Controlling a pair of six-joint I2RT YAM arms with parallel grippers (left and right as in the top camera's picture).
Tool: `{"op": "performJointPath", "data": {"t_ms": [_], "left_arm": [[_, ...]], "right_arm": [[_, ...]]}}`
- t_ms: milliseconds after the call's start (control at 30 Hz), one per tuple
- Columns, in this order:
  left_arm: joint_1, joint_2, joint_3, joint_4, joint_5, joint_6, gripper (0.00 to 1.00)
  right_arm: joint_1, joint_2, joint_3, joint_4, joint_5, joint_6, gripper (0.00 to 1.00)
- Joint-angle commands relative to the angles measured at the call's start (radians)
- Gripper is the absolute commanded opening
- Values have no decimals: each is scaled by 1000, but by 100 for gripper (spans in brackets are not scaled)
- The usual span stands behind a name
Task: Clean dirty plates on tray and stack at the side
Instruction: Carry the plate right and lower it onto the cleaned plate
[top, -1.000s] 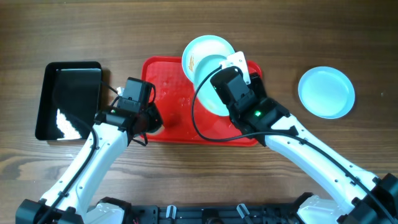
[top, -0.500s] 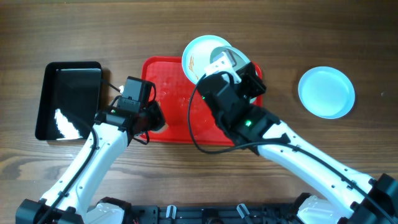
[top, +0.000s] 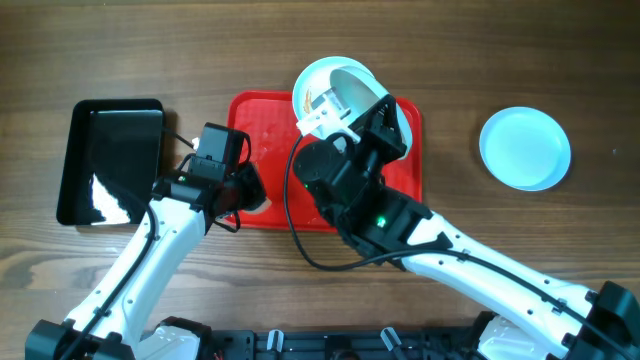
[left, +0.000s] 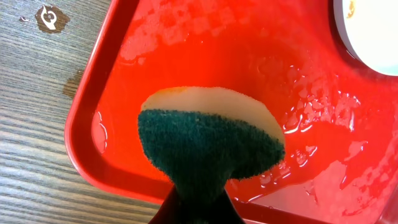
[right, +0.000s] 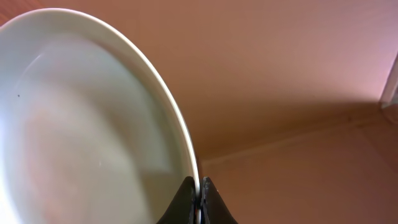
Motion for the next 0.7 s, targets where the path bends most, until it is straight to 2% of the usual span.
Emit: {"op": "performJointPath", "data": {"t_ms": [0, 167, 300, 400, 600, 667], "left_arm": [[-3, 0, -9, 3, 16, -10, 4], [-3, 0, -9, 3, 16, -10, 4], [-3, 0, -9, 3, 16, -10, 4], [-3, 0, -9, -2, 16, -10, 4], [-3, 0, -22, -9, 16, -10, 4], [-3, 0, -22, -8, 16, -10, 4]], "right_arm": [[16, -19, -6, 10, 64, -27, 4], [15, -19, -6, 10, 93, -16, 4], [15, -19, -13, 0, 84, 125, 4], [13, -18, -37, -54, -6, 250, 4], [13, -17, -68, -74, -75, 299, 4], [-6, -15, -68, -124, -227, 314, 4]]}}
